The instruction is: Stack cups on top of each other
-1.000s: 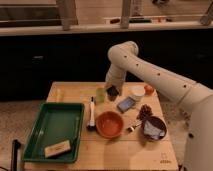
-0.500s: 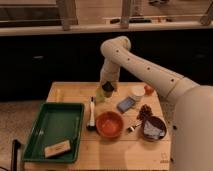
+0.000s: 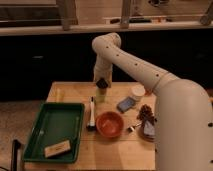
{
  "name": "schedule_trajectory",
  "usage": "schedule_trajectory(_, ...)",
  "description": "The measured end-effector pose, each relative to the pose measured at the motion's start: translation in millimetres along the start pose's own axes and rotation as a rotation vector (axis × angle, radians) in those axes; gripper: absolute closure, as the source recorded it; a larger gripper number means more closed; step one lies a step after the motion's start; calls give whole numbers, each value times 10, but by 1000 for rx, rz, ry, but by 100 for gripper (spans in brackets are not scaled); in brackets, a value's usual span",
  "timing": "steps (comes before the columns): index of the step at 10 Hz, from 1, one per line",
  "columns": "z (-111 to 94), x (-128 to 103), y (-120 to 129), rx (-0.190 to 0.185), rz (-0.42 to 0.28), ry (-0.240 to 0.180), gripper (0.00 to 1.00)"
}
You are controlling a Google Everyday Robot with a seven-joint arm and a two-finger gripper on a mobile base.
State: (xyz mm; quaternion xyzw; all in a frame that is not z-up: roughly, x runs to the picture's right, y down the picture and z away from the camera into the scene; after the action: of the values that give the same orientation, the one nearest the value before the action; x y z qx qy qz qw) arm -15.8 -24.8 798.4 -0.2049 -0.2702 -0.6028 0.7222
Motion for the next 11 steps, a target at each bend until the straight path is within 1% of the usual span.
schedule_trajectory(3,70,68,-53,11,-12,6,99)
schedule_trajectory(6,158,182,-60,33,-8,16,99)
schedule_trajectory(11,328,303,-134,48,-7,9,99)
